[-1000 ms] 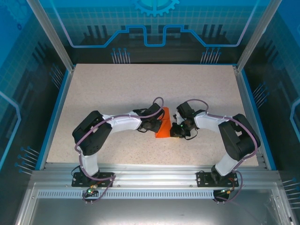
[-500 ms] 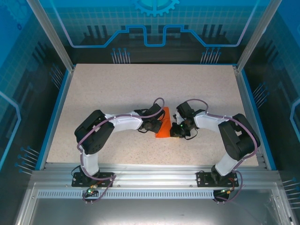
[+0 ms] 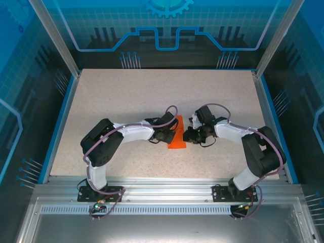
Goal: Fold a paper plane with a square sheet of paper (fold left side to right side)
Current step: Fold the triangle a second time at the center of the table.
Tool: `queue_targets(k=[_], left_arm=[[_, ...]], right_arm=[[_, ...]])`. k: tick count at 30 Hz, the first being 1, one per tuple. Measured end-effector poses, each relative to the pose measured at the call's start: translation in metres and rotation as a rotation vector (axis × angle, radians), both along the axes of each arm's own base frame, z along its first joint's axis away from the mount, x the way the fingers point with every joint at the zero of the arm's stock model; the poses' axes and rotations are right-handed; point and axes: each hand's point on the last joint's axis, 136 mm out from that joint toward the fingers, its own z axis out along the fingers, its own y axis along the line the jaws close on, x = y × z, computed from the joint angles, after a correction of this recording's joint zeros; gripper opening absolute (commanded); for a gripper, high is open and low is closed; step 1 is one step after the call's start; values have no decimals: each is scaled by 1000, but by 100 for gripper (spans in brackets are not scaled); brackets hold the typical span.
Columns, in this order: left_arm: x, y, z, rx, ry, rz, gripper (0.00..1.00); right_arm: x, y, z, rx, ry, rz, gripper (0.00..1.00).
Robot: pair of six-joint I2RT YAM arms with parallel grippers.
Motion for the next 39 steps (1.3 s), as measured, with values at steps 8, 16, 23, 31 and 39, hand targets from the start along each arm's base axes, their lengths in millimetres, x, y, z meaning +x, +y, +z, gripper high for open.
queue_targets(k=[8, 16, 23, 31, 39], left_arm=[[0, -1, 0, -3, 0, -1, 2], [1, -2, 1, -13, 1, -2, 2], [1, -2, 1, -16, 3, -2, 2], [1, -2, 1, -16, 3, -2, 2], [1, -3, 1, -19, 3, -3, 2]], right_arm=[[37, 21, 8, 120, -2, -98, 16], [60, 33, 2, 136, 0, -122, 16], [56, 30, -15, 88, 30, -129, 17], [55, 26, -24, 58, 41, -134, 16], [54, 23, -26, 41, 40, -132, 16]])
